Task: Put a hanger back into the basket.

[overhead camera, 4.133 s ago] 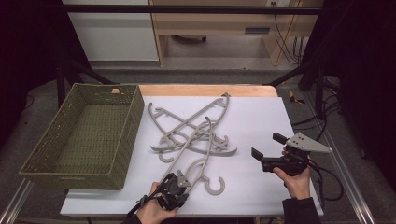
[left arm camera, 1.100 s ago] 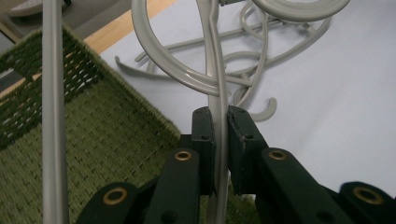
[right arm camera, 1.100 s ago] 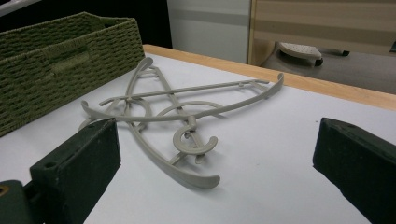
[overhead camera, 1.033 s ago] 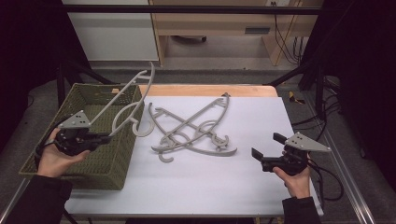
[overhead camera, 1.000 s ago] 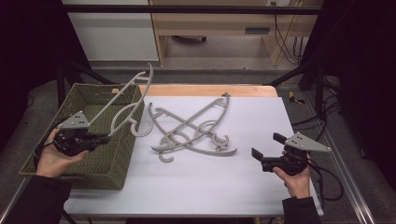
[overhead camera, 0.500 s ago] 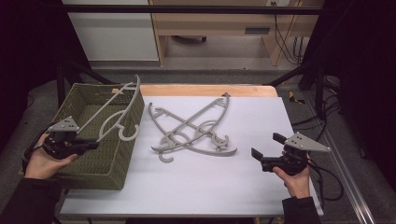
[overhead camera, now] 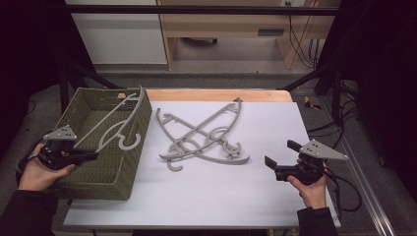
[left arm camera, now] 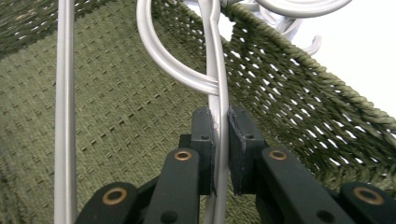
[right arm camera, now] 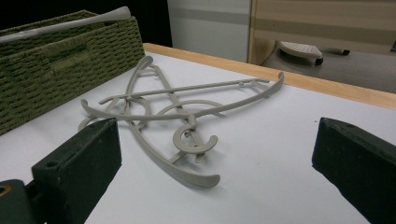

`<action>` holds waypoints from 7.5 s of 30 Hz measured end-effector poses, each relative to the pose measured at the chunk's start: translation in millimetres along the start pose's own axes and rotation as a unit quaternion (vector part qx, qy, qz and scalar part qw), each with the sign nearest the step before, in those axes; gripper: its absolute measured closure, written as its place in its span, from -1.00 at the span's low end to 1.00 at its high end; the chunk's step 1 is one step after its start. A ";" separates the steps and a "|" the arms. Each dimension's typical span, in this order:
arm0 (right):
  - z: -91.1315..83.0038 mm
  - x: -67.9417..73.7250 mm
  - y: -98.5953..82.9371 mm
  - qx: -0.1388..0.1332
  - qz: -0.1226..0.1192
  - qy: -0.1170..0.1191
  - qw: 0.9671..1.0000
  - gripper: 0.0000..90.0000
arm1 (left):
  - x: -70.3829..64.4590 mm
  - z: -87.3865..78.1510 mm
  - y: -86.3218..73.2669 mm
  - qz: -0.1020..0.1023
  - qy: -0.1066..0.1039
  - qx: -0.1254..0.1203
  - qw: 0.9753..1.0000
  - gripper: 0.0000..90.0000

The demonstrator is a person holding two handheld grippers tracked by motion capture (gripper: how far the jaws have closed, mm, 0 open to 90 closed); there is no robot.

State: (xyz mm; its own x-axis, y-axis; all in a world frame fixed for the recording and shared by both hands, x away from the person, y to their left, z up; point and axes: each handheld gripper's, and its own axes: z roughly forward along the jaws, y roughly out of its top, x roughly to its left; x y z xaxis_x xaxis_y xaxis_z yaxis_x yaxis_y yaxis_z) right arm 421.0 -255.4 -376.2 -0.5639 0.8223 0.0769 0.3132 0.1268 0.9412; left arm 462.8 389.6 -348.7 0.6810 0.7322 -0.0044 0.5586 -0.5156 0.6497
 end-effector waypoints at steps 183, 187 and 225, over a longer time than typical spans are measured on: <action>-2.2 1.1 1.2 -0.015 0.004 0.018 1.000 -0.95 | -156.0 266.3 137.7 0.060 -0.011 -0.015 0.998 0.60; -2.0 1.0 1.1 -0.014 0.004 0.018 1.000 -0.95 | -157.3 264.5 138.5 0.059 -0.019 -0.009 0.998 0.71; -4.2 -0.1 1.4 -0.016 0.002 0.015 1.000 -0.94 | -170.4 223.4 151.2 0.041 -0.052 -0.057 0.996 0.81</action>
State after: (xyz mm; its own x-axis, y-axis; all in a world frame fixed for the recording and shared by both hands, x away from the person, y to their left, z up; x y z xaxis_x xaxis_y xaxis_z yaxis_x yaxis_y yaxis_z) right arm 418.3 -257.7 -373.5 -0.5862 0.8051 0.0903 0.2910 0.1052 0.9509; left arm 537.0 87.4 -419.5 0.7701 0.6375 -0.0224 0.4459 -0.5129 0.7335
